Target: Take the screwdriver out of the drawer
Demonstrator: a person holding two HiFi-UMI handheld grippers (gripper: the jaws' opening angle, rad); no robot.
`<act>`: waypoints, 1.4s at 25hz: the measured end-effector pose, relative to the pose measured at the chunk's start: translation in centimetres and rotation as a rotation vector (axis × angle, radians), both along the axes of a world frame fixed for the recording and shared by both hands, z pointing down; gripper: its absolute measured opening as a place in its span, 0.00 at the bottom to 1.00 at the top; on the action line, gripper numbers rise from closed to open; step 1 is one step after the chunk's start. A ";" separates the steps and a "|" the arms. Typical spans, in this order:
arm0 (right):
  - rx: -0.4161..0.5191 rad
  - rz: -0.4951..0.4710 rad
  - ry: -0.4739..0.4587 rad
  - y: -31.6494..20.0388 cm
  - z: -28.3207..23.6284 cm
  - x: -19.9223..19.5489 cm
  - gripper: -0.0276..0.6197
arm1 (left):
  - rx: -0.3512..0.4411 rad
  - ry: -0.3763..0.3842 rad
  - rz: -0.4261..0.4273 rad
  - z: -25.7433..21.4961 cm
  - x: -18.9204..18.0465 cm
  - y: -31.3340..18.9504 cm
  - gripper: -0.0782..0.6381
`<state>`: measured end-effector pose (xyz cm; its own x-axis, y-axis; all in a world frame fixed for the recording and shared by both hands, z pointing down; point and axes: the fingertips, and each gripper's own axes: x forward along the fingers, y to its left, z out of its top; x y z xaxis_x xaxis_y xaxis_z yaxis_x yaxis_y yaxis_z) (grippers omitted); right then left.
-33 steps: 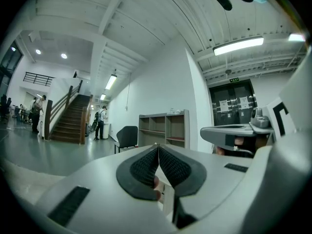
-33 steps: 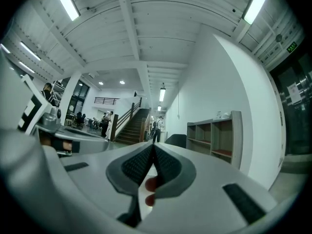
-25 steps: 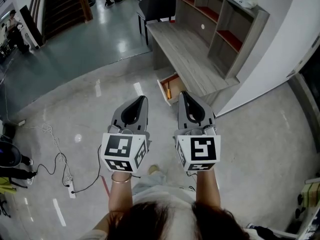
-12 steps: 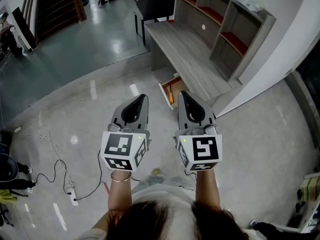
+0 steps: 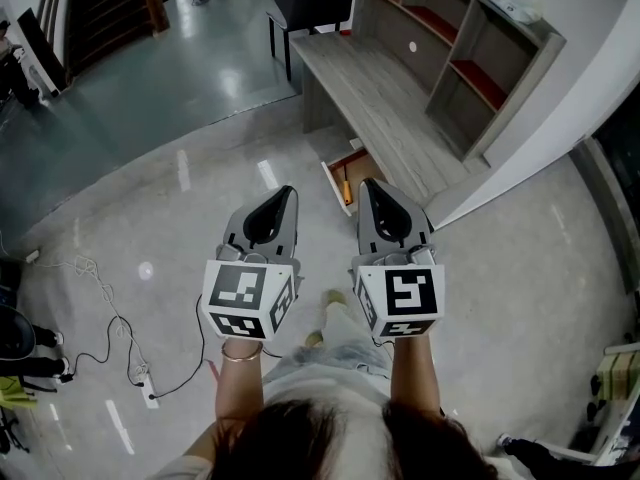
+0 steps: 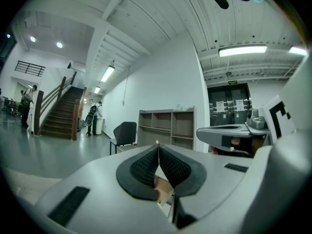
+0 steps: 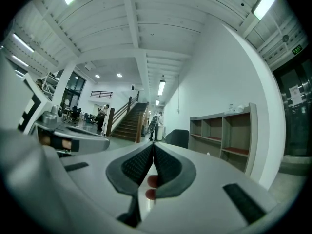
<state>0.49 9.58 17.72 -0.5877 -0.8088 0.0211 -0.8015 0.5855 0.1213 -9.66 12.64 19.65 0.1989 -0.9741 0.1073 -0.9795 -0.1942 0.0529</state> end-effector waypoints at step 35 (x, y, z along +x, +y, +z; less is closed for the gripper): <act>-0.094 -0.064 0.094 -23.5 4.9 -3.0 0.09 | -0.055 -0.002 -0.069 2.6 -4.0 -22.9 0.13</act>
